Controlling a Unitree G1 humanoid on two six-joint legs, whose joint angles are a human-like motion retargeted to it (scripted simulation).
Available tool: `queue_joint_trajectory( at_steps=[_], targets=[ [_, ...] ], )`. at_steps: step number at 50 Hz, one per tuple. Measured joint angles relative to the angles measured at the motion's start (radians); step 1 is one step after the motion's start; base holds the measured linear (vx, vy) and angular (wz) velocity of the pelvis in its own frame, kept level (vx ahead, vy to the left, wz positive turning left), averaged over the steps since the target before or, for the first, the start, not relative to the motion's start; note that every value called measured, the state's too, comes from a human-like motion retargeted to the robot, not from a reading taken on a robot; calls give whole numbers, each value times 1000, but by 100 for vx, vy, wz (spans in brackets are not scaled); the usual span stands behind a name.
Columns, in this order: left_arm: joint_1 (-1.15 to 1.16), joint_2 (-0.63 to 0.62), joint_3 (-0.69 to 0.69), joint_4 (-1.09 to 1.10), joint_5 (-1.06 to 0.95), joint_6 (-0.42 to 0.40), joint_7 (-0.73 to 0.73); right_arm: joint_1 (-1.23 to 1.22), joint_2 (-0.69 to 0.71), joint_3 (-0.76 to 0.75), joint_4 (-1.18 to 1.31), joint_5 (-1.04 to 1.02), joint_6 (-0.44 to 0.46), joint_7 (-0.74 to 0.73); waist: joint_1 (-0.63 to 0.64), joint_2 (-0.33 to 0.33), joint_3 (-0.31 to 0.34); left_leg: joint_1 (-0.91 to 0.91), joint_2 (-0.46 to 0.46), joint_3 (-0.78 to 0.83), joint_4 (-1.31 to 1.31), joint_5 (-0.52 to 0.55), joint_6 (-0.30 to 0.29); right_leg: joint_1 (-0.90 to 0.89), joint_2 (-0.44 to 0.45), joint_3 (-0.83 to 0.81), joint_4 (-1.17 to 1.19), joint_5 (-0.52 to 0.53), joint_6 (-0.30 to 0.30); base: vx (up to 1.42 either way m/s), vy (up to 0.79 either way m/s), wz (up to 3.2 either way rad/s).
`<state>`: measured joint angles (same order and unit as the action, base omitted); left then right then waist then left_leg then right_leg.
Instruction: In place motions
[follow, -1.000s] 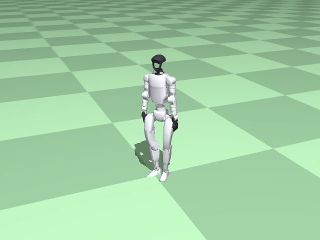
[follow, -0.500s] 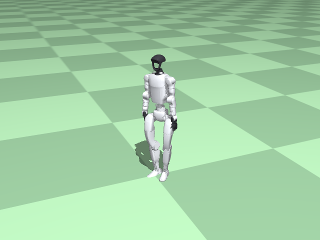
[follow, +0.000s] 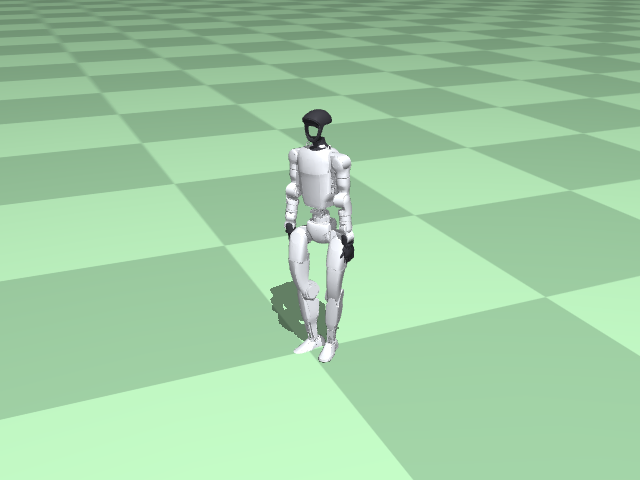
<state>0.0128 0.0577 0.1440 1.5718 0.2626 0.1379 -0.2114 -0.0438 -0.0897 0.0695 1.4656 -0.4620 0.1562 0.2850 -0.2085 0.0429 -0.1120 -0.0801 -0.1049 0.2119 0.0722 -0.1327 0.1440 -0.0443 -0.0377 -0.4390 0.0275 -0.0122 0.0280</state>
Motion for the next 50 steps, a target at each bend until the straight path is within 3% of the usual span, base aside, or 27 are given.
queue_joint_trajectory(
  at_steps=[38, 50],
  targets=[
    [0, -3, -3, -5, 0, 0, 2, 5, 3, -2, 1, -1, 0, -1, 19, 3, 4, -2, 2, 41, -9, 1, 9, -11, 9, 41, 4, 2, -1, 0, 0, -3],
    [-14, 8, -13, 49, -14, 2, 18, 22, 1, -10, -73, -20, -38, -4, -37, 1, 15, 0, 14, 32, -10, 1, -3, -22, 2, 36, 12, 6, 4, 0, 0, 3]
  ],
)
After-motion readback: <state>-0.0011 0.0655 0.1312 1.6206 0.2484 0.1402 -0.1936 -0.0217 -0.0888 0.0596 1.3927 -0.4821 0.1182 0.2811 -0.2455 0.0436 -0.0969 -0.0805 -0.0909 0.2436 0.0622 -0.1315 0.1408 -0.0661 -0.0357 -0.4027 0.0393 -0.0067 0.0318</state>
